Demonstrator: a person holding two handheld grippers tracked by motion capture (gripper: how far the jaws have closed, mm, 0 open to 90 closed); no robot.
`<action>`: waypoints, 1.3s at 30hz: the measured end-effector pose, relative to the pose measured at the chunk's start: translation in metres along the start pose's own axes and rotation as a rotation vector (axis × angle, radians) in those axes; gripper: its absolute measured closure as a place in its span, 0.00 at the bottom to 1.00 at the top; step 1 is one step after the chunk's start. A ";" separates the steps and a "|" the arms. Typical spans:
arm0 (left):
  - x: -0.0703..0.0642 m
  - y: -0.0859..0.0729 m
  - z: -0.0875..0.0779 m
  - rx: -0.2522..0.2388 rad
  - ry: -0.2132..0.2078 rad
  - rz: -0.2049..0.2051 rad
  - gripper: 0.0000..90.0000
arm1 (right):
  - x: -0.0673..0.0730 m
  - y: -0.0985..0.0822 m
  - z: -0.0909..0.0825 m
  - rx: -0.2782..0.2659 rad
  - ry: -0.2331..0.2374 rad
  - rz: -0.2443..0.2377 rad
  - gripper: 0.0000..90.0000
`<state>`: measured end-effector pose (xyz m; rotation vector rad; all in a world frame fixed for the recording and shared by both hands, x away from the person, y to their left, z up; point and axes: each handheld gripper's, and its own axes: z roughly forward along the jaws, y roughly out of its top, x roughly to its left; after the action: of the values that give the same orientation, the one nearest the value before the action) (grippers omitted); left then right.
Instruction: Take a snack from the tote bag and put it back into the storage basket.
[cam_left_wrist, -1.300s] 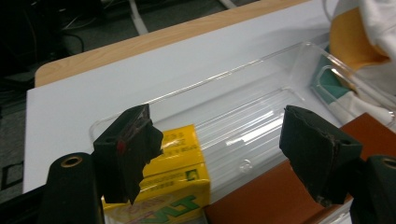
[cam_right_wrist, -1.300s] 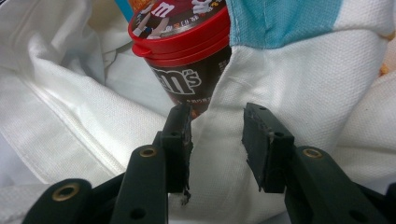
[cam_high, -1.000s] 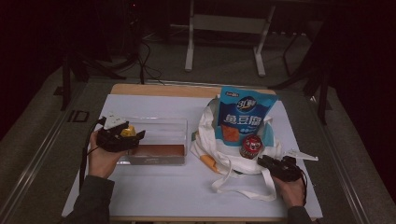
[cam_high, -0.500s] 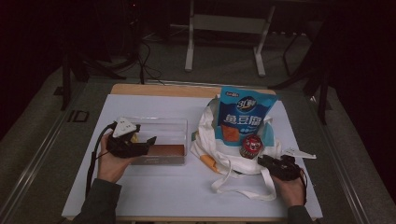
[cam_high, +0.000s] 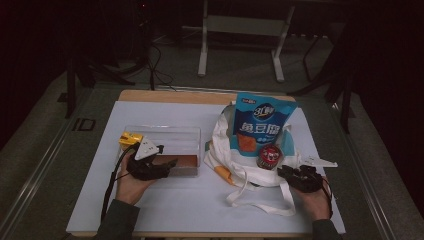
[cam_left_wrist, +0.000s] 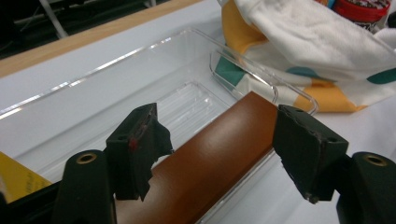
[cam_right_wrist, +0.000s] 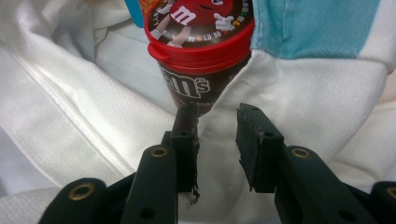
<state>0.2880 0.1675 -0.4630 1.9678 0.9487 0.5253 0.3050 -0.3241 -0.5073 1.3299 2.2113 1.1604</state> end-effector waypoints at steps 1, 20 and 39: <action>0.000 -0.001 0.000 -0.009 -0.008 -0.016 0.37 | 0.000 0.002 -0.001 0.004 0.000 -0.010 0.76; -0.011 -0.026 -0.004 -0.040 -0.088 -0.037 0.45 | 0.009 0.052 -0.016 0.002 -0.002 -0.129 0.73; -0.024 -0.037 -0.011 -0.044 -0.113 0.004 0.47 | -0.008 0.091 -0.014 -0.026 -0.018 -0.116 0.65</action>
<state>0.2501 0.1669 -0.4886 1.9393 0.8560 0.4288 0.3541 -0.3157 -0.4300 1.1804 2.2204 1.1271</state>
